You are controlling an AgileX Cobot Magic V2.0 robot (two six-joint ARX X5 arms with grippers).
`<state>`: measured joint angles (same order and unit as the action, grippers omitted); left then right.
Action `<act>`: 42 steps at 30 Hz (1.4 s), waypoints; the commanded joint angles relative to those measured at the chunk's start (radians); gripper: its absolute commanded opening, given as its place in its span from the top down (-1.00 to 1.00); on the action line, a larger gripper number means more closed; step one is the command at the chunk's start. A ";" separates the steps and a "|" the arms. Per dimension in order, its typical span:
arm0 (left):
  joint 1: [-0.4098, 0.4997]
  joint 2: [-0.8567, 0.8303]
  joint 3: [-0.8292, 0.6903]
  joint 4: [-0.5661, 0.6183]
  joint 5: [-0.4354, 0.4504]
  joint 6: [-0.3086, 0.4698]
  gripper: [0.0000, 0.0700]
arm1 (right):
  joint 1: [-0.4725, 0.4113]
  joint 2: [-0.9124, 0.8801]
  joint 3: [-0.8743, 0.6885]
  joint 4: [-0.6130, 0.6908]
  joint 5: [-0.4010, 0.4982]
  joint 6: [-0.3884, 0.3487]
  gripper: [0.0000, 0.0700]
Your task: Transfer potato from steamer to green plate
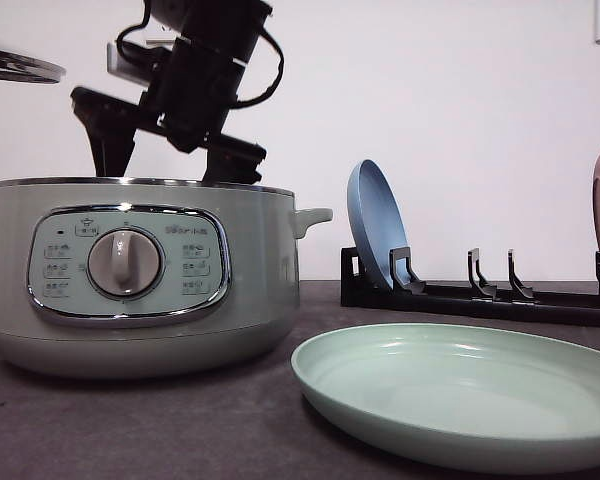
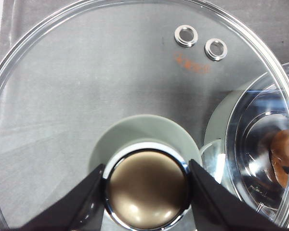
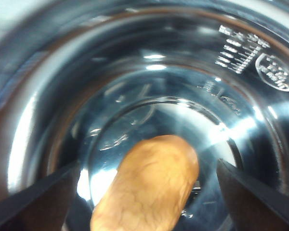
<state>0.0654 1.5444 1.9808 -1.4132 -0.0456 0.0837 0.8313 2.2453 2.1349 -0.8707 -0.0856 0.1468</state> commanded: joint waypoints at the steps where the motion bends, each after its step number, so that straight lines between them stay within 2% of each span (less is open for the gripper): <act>1: 0.003 -0.003 0.041 0.000 0.005 -0.009 1.00 | 0.013 0.033 0.027 0.009 0.007 0.020 -0.64; 15: 0.003 -0.003 0.041 0.014 0.027 -0.009 1.00 | 0.020 0.076 0.027 -0.008 0.008 0.029 -0.62; 18: 0.003 -0.003 0.041 0.014 0.027 -0.009 1.00 | 0.020 0.076 0.027 -0.013 0.008 0.030 -0.43; 23: 0.003 -0.003 0.041 0.014 0.027 -0.009 1.00 | 0.017 0.076 0.027 -0.043 0.008 0.029 -0.27; 28: 0.003 -0.003 0.041 0.014 0.027 -0.009 1.00 | 0.017 0.076 0.027 -0.046 0.008 0.029 0.25; 31: 0.003 -0.003 0.041 0.014 0.027 -0.009 1.00 | 0.017 0.075 0.027 -0.047 0.008 0.028 0.45; 42: 0.003 -0.003 0.041 0.020 0.032 -0.008 1.00 | -0.003 -0.046 0.027 -0.047 0.008 -0.013 0.62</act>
<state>0.0662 1.5444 1.9808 -1.4128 -0.0193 0.0837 0.8232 2.2224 2.1349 -0.9257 -0.0788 0.1512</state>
